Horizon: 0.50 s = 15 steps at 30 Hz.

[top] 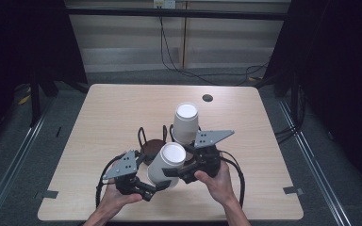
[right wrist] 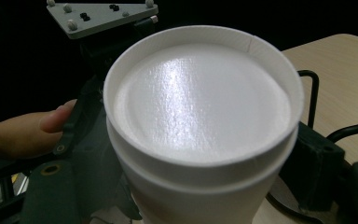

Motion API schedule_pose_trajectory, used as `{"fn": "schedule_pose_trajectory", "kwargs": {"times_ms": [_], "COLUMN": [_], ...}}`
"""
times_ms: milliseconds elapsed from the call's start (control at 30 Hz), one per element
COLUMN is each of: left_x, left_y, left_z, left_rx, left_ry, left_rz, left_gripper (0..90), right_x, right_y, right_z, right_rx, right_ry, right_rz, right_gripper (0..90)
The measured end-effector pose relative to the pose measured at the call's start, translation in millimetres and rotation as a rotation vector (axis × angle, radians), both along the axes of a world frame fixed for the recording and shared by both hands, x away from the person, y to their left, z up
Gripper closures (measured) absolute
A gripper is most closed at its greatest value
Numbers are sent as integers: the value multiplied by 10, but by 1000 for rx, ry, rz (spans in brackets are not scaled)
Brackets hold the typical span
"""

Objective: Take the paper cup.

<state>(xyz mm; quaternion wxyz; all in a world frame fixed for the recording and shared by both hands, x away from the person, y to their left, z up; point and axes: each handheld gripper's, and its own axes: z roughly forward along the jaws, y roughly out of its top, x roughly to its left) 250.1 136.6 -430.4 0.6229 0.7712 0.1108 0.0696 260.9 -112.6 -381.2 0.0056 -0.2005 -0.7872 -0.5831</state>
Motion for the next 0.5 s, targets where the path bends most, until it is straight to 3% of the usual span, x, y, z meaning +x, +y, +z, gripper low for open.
{"fn": "schedule_pose_trajectory", "kwargs": {"times_ms": [500], "left_x": [16], "left_y": [-23], "left_z": [-55], "left_rx": [21], "left_ry": [19], "left_rz": [-1], "left_gripper": [114], "right_x": [-3], "right_y": [77], "right_z": [-28], "right_rx": [17], "right_ry": [0], "right_rz": [13], "right_gripper": [235]}}
